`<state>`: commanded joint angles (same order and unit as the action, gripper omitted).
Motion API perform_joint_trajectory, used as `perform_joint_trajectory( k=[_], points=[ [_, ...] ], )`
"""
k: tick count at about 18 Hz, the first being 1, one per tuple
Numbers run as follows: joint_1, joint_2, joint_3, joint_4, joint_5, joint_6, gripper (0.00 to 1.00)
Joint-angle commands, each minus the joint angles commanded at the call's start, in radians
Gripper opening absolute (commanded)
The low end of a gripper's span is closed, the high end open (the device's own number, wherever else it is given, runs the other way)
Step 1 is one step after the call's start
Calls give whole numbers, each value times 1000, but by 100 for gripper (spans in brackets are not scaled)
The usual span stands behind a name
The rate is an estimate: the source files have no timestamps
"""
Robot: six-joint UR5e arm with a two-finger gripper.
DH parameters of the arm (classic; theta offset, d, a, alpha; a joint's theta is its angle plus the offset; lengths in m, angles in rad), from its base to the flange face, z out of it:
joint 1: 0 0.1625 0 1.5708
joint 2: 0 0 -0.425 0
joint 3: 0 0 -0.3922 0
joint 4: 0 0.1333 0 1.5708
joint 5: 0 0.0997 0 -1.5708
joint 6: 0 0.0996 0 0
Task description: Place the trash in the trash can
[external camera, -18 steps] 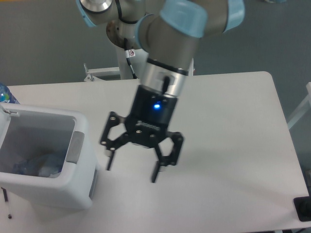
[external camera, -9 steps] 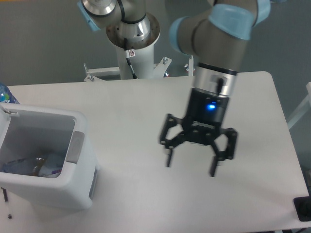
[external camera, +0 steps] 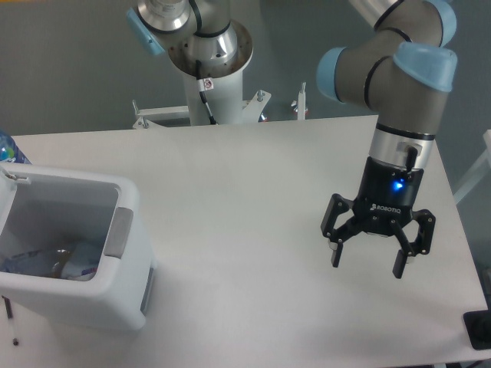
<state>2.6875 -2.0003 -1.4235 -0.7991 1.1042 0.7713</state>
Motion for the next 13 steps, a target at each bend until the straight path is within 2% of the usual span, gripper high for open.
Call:
perform_joint_trajectory(
  k=[5, 9, 13],
  points=[
    [0, -9, 26, -121, 127, 175, 100],
    [-3, -28, 46, -161, 224, 258, 100],
    [-32, -80, 144, -282, 333, 339, 100]
  ],
)
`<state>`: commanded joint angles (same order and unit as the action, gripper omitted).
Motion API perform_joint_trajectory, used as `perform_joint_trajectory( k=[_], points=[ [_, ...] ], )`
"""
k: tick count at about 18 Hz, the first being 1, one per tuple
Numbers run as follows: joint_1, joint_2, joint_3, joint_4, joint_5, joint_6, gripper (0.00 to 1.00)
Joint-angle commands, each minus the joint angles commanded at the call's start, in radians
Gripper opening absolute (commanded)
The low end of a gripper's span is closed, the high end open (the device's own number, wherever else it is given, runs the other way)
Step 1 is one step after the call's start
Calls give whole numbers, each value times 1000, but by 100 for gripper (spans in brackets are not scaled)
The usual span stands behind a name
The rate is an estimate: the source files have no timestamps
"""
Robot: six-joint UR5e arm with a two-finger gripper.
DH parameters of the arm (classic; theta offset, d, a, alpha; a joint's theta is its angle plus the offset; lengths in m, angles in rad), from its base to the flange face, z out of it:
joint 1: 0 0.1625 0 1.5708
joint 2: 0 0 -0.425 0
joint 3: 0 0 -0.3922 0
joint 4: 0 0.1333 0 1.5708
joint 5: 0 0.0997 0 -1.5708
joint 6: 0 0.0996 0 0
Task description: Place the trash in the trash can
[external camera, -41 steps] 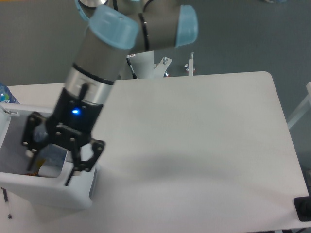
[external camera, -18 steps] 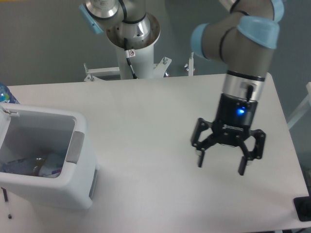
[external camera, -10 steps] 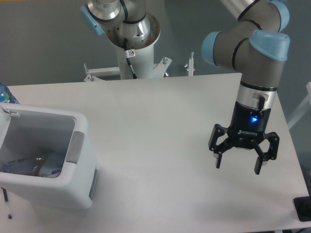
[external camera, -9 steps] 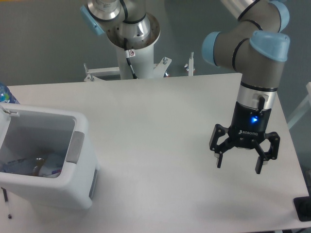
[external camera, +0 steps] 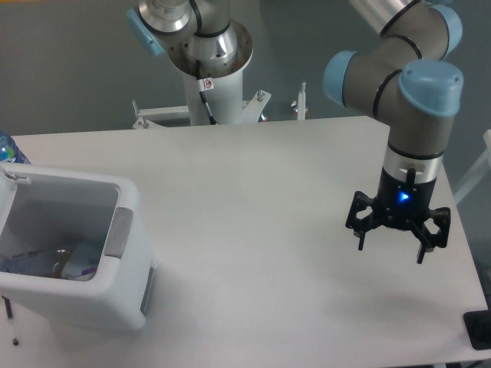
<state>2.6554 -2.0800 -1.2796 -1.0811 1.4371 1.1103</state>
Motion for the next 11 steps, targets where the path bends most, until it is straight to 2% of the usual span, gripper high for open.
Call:
perform_joint_trajectory(
  k=[2, 3, 7, 11],
  points=[
    [-12, -11, 29, -60, 66, 77, 100],
    [-18, -12, 31, -72, 95, 110, 100],
    [-20, -3, 17, -77, 118, 204, 100],
    [-22, -3, 3, -77, 137, 238, 100]
  ],
)
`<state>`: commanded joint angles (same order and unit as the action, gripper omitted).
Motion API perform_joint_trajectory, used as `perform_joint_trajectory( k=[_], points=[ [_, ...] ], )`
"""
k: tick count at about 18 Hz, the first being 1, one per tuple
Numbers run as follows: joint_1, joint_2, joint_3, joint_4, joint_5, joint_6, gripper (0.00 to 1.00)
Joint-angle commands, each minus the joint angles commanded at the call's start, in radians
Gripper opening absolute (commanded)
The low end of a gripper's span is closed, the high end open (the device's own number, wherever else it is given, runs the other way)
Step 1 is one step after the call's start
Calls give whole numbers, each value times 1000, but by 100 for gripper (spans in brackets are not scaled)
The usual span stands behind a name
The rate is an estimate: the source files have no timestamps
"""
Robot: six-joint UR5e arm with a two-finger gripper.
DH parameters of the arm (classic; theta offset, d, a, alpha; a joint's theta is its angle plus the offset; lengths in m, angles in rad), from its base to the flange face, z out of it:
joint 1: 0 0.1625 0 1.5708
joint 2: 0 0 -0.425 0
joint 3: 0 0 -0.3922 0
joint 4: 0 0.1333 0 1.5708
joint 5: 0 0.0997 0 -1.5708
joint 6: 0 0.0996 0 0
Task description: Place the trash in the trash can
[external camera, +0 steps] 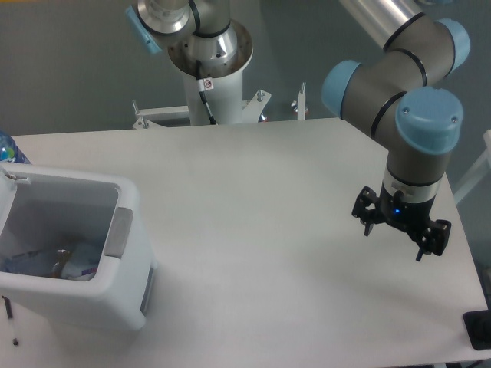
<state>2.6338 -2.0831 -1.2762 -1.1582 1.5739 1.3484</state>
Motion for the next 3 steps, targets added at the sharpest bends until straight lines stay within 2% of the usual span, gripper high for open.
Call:
perform_joint_trajectory(
  k=[3],
  points=[
    [0, 2, -21, 17, 0, -2, 100]
  ],
)
